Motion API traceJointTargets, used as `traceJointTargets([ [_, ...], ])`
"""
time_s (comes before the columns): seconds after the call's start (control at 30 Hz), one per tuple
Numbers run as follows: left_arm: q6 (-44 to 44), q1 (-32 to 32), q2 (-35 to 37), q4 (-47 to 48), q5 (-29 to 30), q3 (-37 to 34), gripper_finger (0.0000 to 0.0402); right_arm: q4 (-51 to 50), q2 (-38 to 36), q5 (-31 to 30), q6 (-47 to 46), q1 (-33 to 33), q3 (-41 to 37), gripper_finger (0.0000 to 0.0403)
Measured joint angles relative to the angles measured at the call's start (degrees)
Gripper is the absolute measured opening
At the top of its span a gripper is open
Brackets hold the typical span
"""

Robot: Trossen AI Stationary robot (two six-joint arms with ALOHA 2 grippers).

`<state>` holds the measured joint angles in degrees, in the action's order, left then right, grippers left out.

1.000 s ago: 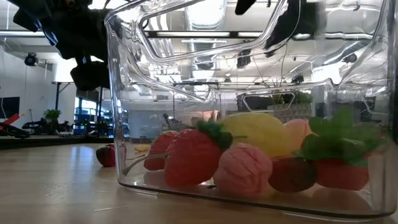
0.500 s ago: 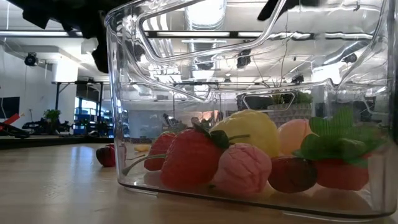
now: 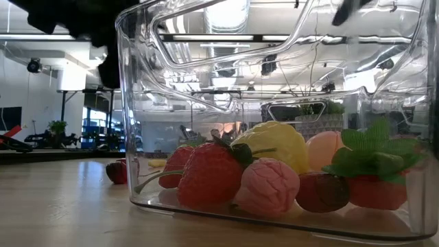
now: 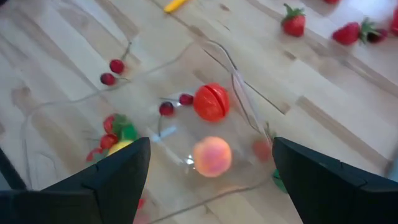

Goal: Pick and placing Produce into tupperware
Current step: Put the red cherry into the transparent basket

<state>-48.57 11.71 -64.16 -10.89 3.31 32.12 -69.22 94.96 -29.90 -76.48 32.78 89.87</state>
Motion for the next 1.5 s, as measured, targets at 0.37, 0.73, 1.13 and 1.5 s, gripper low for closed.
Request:
traceJointTargets([
  [0.37,-0.1,2.1,-0.3,18.9,-3.0,-0.1,0.0257,-7.9,0.0,1.3,-7.1,1.6,-0.1,0.0329],
  [0.73,43.5,8.6,-6.3,19.5,-2.8,4.4,0.0257,-8.6,0.0,1.4,-6.5,1.6,-0.1,0.0329],
  [1.13,57.8,8.7,-18.9,23.0,-3.0,12.9,0.0257,-8.7,0.0,4.9,-9.4,2.2,-0.1,0.0329],
  [1.5,58.4,8.6,-25.3,23.8,-2.4,13.4,0.0257,-8.8,0.0,4.9,-11.4,2.6,-0.2,0.0329],
])
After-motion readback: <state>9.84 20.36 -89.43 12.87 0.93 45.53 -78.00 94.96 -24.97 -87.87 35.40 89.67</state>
